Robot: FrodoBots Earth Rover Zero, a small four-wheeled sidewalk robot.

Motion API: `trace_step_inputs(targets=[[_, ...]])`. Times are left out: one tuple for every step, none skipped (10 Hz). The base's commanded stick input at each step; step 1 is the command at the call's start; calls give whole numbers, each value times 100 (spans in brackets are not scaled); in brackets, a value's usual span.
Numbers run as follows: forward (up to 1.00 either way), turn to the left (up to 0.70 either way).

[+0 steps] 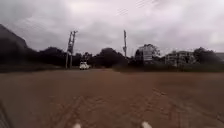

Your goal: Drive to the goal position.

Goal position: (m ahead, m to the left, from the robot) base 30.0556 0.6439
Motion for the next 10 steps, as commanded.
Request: trace_step_inputs(targets=[[70, -32], [70, 3], [70, 1], [70, 0], [70, 0], [70, 0], [70, 0], [70, 0], [70, 0], [70, 0]])
